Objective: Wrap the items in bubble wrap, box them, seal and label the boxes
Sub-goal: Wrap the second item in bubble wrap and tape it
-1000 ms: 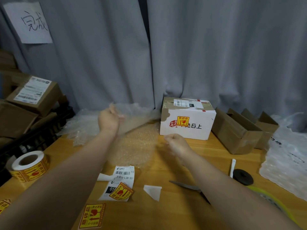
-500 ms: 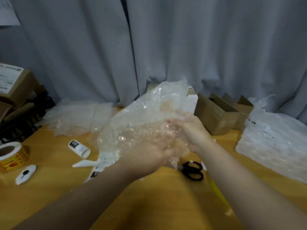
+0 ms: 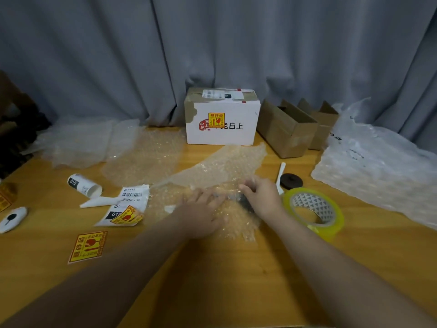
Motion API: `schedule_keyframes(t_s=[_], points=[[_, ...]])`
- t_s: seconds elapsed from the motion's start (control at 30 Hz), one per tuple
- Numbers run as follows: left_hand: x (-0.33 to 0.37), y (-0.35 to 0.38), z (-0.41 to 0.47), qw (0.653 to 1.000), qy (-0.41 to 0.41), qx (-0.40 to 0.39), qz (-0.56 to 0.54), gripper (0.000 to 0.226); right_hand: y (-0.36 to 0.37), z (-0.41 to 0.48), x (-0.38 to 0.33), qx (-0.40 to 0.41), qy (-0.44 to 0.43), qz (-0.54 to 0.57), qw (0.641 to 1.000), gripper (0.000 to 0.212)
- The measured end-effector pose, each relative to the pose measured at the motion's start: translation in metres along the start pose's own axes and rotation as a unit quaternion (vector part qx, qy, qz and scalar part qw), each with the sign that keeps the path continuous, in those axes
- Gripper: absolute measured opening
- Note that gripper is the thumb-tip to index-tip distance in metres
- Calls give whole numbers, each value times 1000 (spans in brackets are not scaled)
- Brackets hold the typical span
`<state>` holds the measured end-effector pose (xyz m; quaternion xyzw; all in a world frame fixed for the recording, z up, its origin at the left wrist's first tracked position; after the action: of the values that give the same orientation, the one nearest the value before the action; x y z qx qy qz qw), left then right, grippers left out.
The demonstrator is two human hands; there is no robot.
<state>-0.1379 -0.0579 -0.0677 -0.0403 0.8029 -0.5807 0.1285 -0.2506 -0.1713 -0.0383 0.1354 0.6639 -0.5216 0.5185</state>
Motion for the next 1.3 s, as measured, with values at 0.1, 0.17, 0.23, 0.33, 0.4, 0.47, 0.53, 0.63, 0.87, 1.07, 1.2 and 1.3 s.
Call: schedule_keyframes(t_s=[0.1,0.17,0.23,0.33,0.4,0.47,0.53,0.63,0.87,1.07,1.2,1.3], points=[[1,1,16,999,-36,-16,5,65,-4,2,-9,15,-11,-2,1000,29],[0,-1,30,998,-58,-19,-2,66,-13,9,-17,35,-20,-8,999,39],[-1,-5,41,997,-73,-19,-11,66,-27,19,-24,52,-22,-56,997,39],[-3,-11,51,996,-80,-19,-20,69,-43,29,-24,-8,30,-264,964,15],[-2,-12,49,997,-77,-3,-15,72,-47,30,-17,-57,81,-331,938,21],[1,-17,41,997,-67,42,-6,76,-47,34,-12,-70,95,-346,931,24],[2,-24,30,993,-59,102,-15,81,-43,39,-11,-59,84,-343,934,24],[1,-35,19,989,-54,140,14,86,-36,43,-9,-56,81,-355,930,16],[-9,-31,30,999,11,31,-3,84,-37,59,13,-22,163,-257,952,47],[-44,-49,53,989,-26,90,118,60,-48,64,17,79,167,-87,979,50],[-81,-55,59,985,-110,62,121,56,-67,64,2,182,157,80,967,31],[-85,-53,49,993,-97,49,51,56,-76,60,-27,238,37,103,965,24]])
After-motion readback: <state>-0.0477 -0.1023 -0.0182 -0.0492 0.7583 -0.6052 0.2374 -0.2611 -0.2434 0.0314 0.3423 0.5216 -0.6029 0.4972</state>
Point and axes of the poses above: each hand's wrist, its own z-axis towards the middle knuckle, its own y-axis out of the palm, x = y × z, the point moved 6 cm from there along z, towards the middle knuckle, and after that the axes turned 14 degrees about z, right-handed, at the moved point
